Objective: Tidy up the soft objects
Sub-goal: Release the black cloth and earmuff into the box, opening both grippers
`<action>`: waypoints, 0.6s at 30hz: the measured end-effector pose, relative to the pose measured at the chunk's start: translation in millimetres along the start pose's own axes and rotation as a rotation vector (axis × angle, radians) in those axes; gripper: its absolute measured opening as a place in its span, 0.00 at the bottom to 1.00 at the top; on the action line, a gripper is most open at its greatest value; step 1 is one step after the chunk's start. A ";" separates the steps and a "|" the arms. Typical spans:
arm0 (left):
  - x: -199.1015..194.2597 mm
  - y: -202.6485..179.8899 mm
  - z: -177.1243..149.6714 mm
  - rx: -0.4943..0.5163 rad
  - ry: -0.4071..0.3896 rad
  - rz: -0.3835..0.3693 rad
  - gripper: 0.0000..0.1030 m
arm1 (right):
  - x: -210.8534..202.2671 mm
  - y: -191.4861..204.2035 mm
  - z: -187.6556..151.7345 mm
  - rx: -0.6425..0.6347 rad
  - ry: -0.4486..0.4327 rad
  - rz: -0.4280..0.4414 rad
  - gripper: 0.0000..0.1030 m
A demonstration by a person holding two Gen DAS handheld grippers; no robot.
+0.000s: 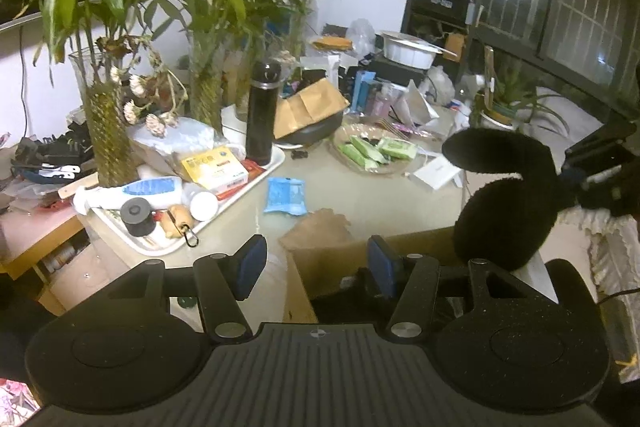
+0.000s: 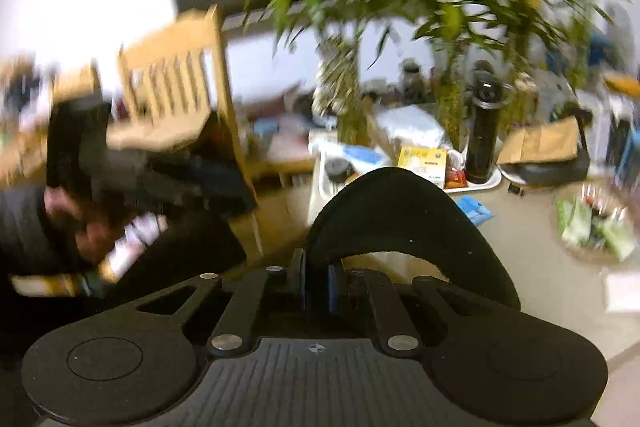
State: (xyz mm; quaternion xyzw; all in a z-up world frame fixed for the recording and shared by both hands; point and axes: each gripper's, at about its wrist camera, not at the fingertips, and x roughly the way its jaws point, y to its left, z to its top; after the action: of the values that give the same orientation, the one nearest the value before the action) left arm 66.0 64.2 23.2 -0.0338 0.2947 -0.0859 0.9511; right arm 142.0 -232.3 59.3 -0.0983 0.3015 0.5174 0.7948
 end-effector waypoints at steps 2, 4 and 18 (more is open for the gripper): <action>-1.5 2.4 1.6 -0.008 -0.007 0.006 0.53 | 10.7 17.7 6.7 -0.106 0.076 -0.010 0.20; -3.6 4.4 2.8 -0.015 -0.012 0.016 0.53 | 22.8 33.7 10.1 -0.191 0.120 -0.005 0.30; -13.4 25.1 0.9 -0.037 -0.013 0.050 0.53 | 14.5 35.8 -7.2 -0.142 0.048 0.112 0.78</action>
State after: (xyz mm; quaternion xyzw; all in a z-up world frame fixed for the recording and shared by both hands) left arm 59.2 91.3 28.5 -0.0448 0.2910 -0.0564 0.9540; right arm 111.8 -208.7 50.8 -0.1498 0.2882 0.5786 0.7482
